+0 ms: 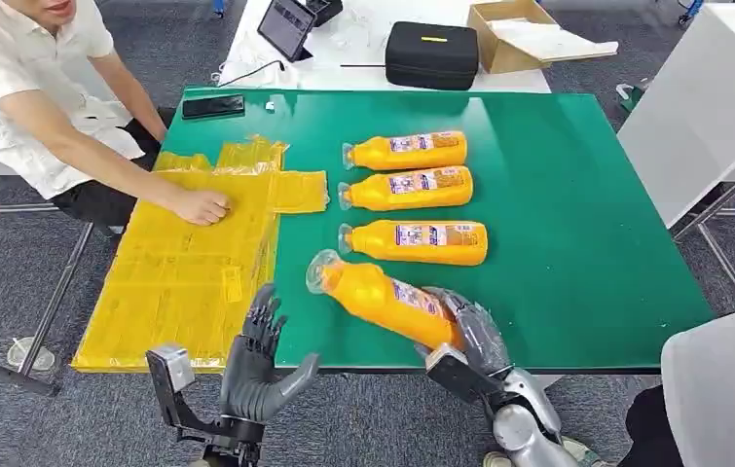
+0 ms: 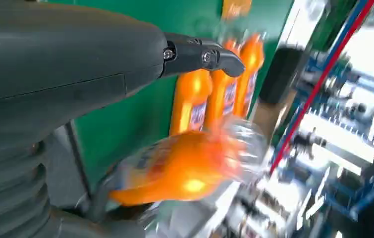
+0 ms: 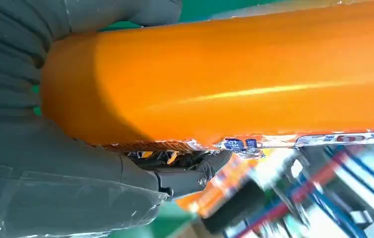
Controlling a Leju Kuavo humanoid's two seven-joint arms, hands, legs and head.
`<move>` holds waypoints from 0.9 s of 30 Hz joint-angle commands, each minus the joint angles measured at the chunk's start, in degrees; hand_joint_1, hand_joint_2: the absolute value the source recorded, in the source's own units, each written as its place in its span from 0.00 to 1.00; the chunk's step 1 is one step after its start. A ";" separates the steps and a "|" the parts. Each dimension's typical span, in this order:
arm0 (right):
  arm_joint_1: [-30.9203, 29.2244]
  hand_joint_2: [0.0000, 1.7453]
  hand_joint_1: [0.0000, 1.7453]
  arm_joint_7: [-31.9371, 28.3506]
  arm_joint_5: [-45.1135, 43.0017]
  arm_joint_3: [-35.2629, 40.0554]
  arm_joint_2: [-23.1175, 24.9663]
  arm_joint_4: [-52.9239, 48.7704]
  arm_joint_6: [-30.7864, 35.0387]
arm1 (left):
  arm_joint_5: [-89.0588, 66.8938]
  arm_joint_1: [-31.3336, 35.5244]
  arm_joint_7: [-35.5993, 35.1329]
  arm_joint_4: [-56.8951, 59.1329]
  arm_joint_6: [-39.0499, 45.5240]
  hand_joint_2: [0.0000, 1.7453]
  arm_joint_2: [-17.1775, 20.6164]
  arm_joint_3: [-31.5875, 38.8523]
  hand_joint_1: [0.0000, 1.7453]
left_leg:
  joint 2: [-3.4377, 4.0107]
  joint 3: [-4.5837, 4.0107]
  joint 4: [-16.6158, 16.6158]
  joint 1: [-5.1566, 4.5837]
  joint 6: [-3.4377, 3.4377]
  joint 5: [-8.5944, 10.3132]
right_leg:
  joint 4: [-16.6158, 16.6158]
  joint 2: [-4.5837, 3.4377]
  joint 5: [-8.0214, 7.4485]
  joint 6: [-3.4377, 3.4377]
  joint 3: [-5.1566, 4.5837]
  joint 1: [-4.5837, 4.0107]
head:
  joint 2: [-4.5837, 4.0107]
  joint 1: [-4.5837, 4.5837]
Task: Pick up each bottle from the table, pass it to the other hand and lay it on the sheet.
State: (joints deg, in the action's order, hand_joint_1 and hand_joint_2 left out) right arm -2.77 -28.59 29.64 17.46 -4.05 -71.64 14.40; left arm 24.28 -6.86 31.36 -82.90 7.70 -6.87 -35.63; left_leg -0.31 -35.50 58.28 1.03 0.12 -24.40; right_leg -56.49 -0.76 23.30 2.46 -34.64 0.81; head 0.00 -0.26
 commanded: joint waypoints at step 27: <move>-14.65 1.00 1.00 -3.91 -1.58 19.02 10.83 14.72 -1.79 | -2.24 9.52 -0.09 5.91 -8.25 1.00 -3.10 2.06 0.00 | 0.13 -0.08 -0.04 0.05 0.00 0.04 | 0.01 -0.04 -0.01 -0.09 -0.11 -0.06 | 0.00 0.02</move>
State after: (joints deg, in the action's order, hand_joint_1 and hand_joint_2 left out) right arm -13.35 -31.50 27.71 29.14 4.88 -65.18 12.54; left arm 21.18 -1.23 31.36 -80.94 -0.44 -8.63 -34.99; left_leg -0.30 -35.79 58.28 1.08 0.08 -24.33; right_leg -56.52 -0.75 23.29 2.46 -34.91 0.78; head 0.00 -0.24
